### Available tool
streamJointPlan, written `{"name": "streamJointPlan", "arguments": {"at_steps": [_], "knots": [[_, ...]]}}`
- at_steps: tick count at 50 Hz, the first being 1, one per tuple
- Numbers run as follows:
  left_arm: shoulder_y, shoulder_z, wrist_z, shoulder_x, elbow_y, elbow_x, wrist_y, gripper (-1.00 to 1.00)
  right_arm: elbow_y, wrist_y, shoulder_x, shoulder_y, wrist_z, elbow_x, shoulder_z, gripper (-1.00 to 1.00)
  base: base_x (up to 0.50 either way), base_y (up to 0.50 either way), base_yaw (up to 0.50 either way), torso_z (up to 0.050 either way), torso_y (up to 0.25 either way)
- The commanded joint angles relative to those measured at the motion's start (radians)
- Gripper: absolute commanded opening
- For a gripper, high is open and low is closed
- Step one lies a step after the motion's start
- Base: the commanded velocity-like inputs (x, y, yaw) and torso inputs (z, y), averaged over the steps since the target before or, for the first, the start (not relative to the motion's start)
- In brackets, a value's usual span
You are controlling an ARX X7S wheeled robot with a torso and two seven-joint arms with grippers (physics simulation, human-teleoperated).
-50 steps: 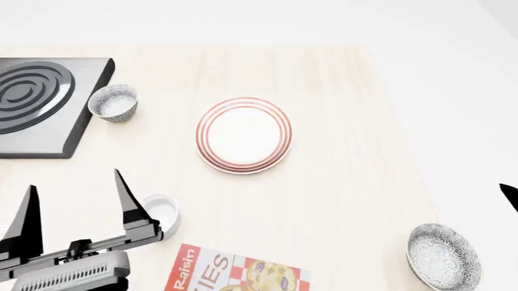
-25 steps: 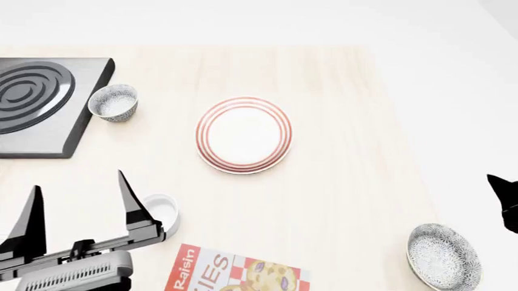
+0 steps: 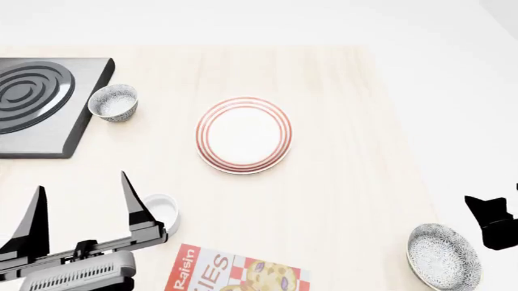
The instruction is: Pick the akita bowl next to the cookies box and place it on the plate.
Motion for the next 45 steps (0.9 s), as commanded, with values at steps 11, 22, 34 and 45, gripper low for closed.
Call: {"name": "streamJointPlan", "arguments": {"at_steps": [11,22,34,45], "knots": [[-0.005,-0.016,0.013,0.012,-0.017,0.008,0.001,1.00,-0.024,0.006,-0.001,-0.006,-0.076,0.001,-0.043,1.00,0.00,0.00,0.00,0.000,0.000],[-0.006,-0.011,0.009,0.010,-0.008,0.010,-0.019,1.00,-0.053,0.075,-0.043,0.007,-0.132,-0.051,-0.045,1.00,0.00,0.00,0.00,0.000,0.000],[-0.009,-0.009,0.004,0.007,-0.007,0.011,-0.032,1.00,-0.063,0.106,-0.056,0.029,-0.152,-0.081,-0.040,1.00,0.00,0.00,0.00,0.000,0.000],[-0.009,0.000,0.001,0.005,0.004,0.018,-0.048,1.00,-0.077,0.200,-0.113,0.053,-0.179,-0.133,0.022,1.00,0.00,0.00,0.00,0.000,0.000]]}}
